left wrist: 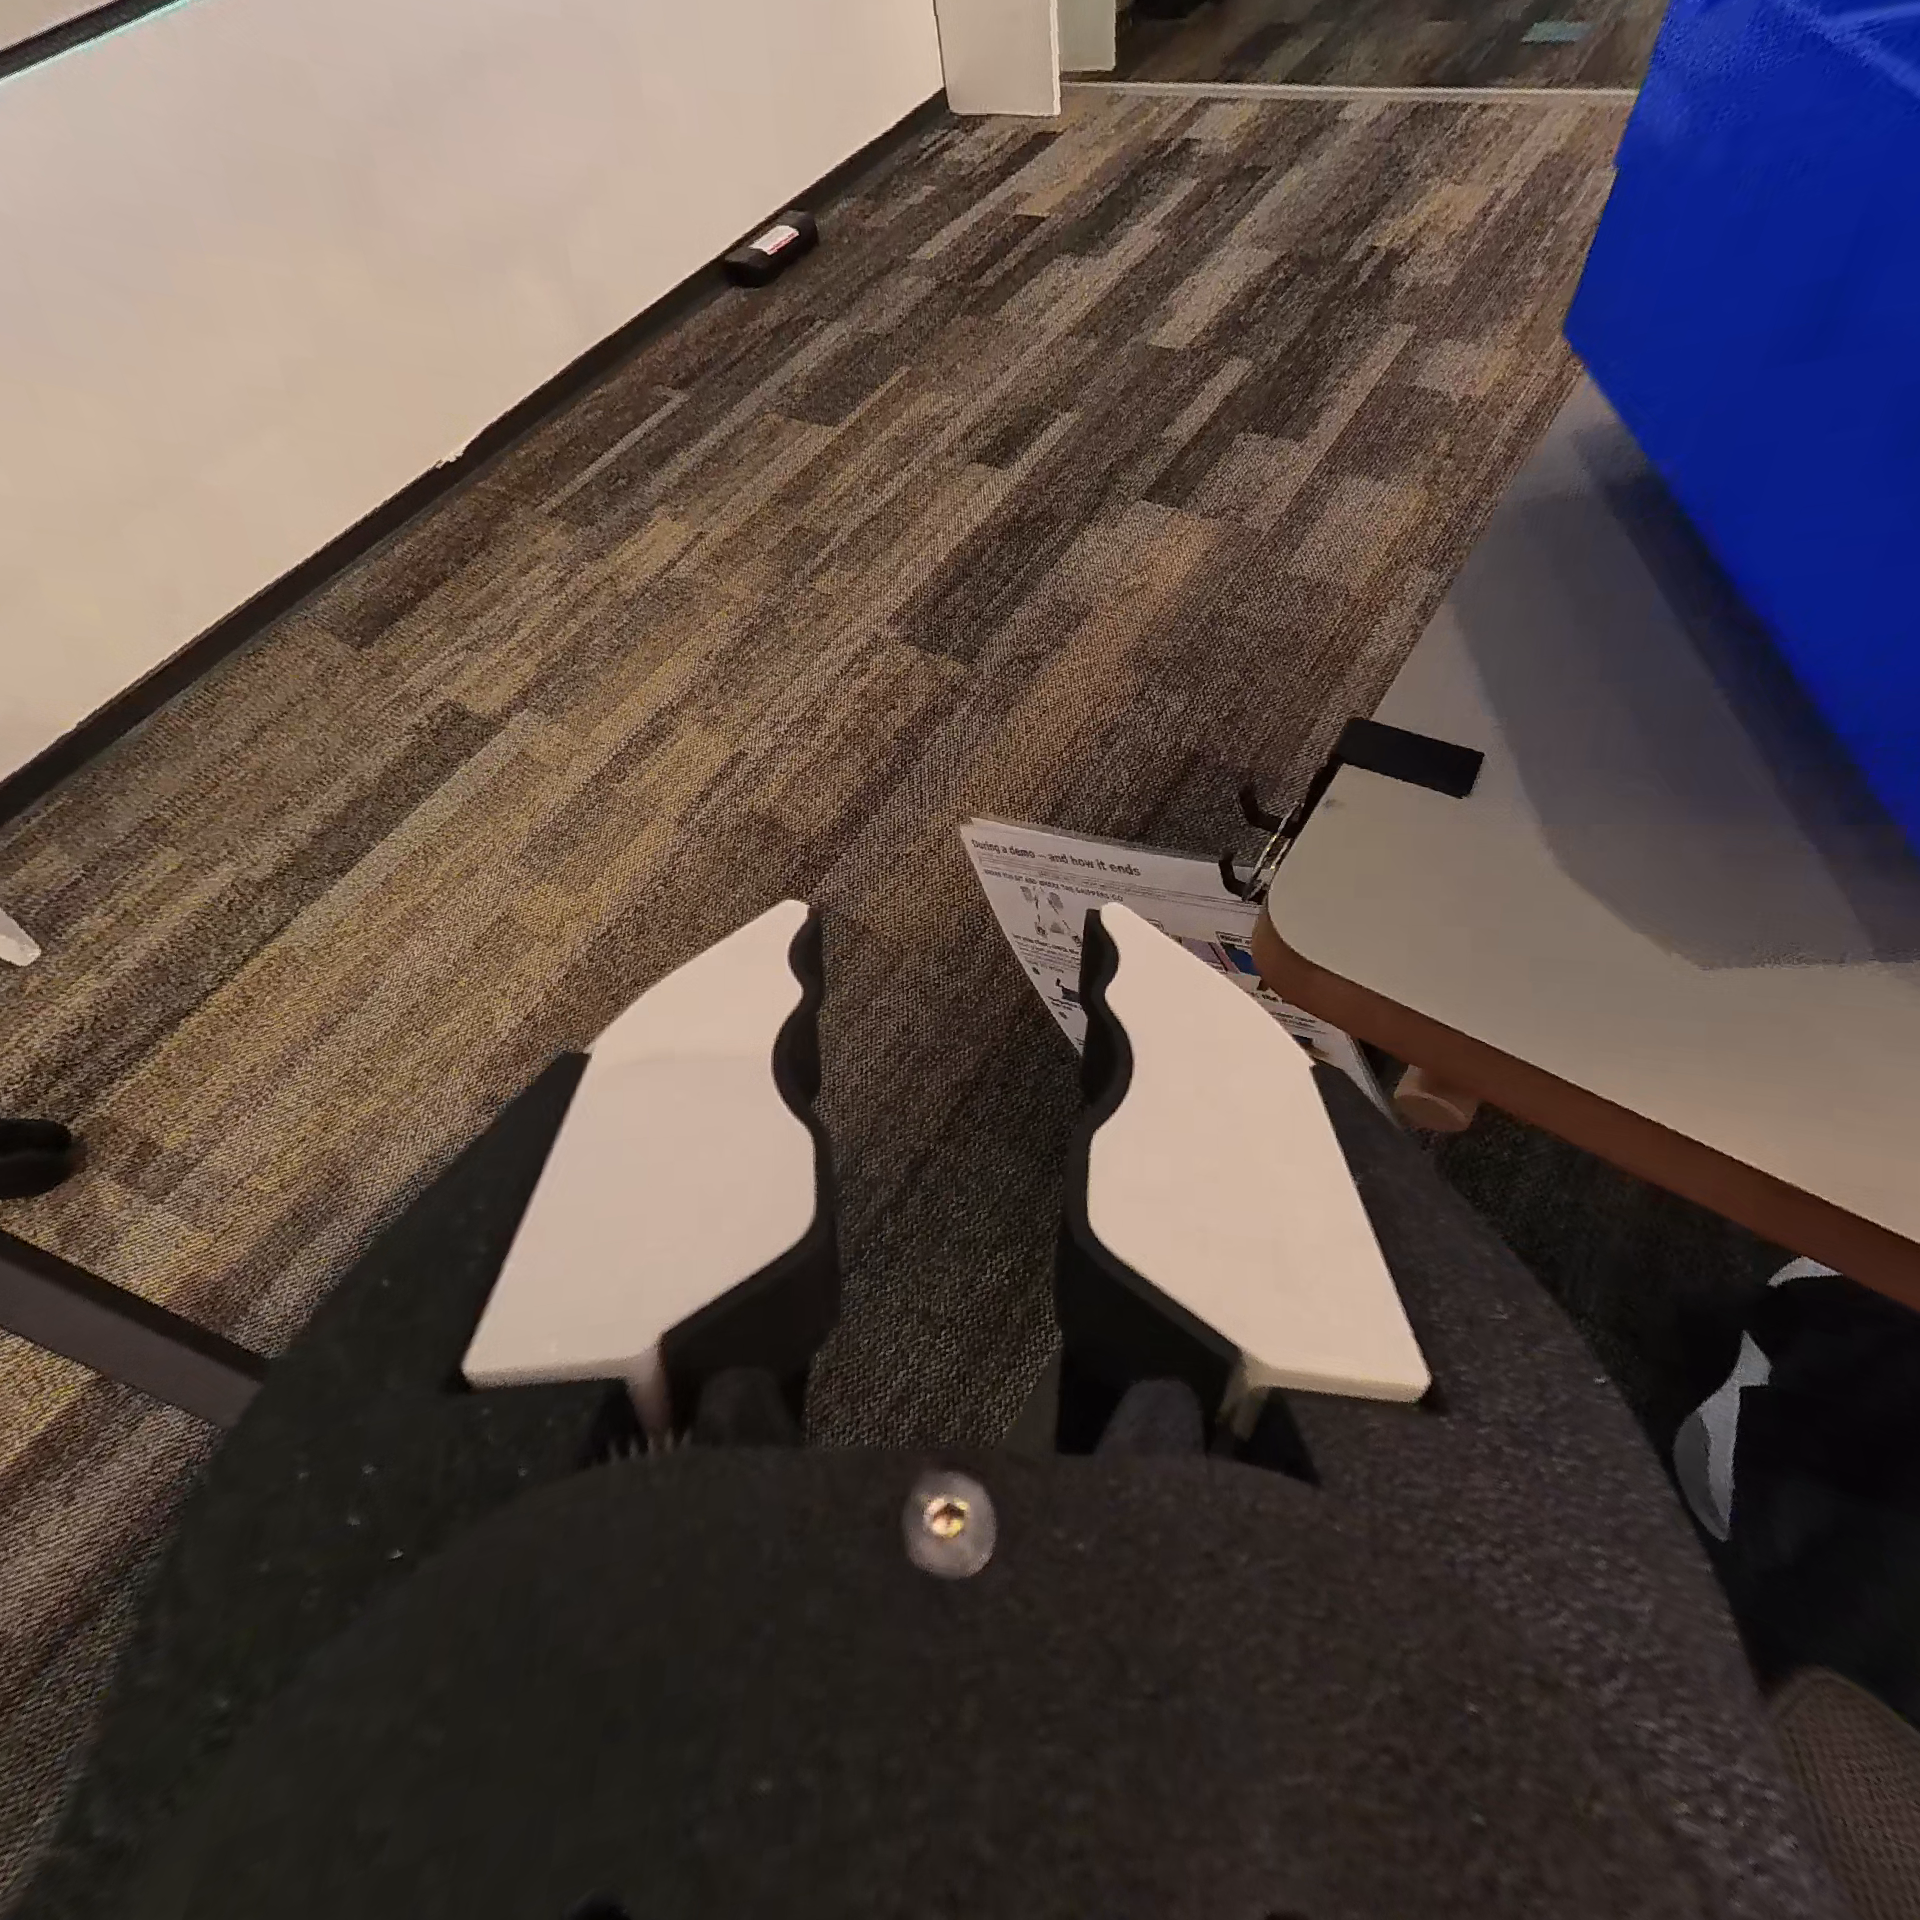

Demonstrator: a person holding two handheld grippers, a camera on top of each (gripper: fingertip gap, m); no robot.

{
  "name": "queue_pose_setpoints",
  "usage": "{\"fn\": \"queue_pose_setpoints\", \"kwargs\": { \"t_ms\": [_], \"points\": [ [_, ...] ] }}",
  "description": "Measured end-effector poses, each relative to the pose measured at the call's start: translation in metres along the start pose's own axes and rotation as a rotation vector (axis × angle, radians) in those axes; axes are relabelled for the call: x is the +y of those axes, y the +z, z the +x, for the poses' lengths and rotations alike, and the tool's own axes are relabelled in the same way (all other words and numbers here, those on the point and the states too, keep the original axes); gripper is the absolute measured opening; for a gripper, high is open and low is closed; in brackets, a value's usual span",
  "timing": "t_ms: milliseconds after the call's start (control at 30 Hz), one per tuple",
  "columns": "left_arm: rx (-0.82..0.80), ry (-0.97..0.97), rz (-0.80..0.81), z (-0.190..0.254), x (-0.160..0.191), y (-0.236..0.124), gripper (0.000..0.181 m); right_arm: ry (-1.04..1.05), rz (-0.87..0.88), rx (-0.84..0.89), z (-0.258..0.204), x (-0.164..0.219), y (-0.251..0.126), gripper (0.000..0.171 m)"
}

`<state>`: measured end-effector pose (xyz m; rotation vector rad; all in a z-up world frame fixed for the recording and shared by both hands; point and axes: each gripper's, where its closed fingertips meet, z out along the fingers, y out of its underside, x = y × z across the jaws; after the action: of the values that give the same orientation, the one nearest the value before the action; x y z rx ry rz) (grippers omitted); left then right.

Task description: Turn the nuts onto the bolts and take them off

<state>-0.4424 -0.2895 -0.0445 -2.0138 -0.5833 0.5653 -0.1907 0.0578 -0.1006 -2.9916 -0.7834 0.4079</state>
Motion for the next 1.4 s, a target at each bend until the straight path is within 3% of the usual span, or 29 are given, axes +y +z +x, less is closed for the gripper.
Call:
{"fn": "queue_pose_setpoints", "kwargs": {
  "t_ms": [267,567,700,833,967,1067,1233,1400],
  "points": [
    [0.013,-0.008,-0.002,0.004,0.000,0.001,0.048,0.016,-0.020,0.017,0.010,0.011,0.026,0.005],
    [0.049,0.003,0.007,0.023,-0.008,0.000,0.048,-0.011,0.059,0.028,0.008,0.007,0.027,0.010],
    [0.083,0.006,0.024,0.038,-0.017,-0.002,0.048,-0.069,0.157,0.075,0.011,-0.005,-0.010,0.016],
    [0.228,-0.031,0.029,0.079,-0.030,0.004,0.050,-0.219,0.258,0.157,0.021,-0.016,-0.083,0.024],
    [0.349,0.001,0.002,0.132,-0.041,0.016,0.053,-0.213,0.411,0.206,0.077,-0.004,-0.156,0.035],
    [0.386,0.038,-0.021,0.166,-0.048,0.027,0.055,-0.104,0.398,0.297,0.160,0.038,-0.171,0.052],
    [0.456,0.050,-0.143,0.210,-0.053,0.048,0.058,0.179,0.335,0.212,0.258,0.107,-0.128,0.055],
    [0.438,0.135,-0.236,0.237,-0.050,0.063,0.058,0.290,0.313,0.124,0.290,0.137,-0.089,0.057]
  ]
}}
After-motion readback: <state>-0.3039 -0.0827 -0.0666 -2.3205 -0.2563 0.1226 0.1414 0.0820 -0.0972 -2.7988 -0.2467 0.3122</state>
